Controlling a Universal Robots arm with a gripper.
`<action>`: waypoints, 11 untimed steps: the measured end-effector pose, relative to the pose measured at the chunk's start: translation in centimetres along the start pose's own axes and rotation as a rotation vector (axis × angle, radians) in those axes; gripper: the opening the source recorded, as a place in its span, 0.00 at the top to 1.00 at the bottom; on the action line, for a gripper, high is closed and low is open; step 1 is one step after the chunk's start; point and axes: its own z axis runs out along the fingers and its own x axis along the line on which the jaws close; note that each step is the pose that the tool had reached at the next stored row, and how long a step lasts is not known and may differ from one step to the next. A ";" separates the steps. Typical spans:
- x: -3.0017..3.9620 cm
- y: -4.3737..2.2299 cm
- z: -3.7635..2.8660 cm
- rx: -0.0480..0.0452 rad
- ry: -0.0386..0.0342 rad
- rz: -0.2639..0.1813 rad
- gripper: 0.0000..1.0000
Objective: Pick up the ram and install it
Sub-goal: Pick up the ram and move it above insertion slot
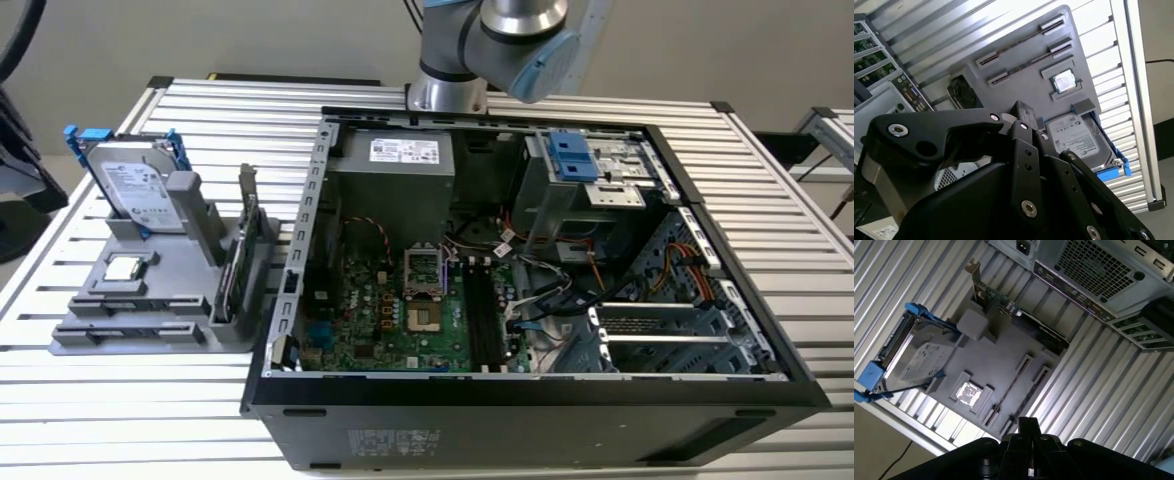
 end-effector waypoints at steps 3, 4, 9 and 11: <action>0.02 -0.02 0.00 0.0003 -0.0015 0.031 1.00; 0.02 -0.03 0.00 0.0004 -0.0020 0.041 1.00; 0.03 -0.05 -0.01 0.0012 -0.0046 0.097 1.00; 0.03 -0.05 0.00 0.0018 -0.0053 0.120 1.00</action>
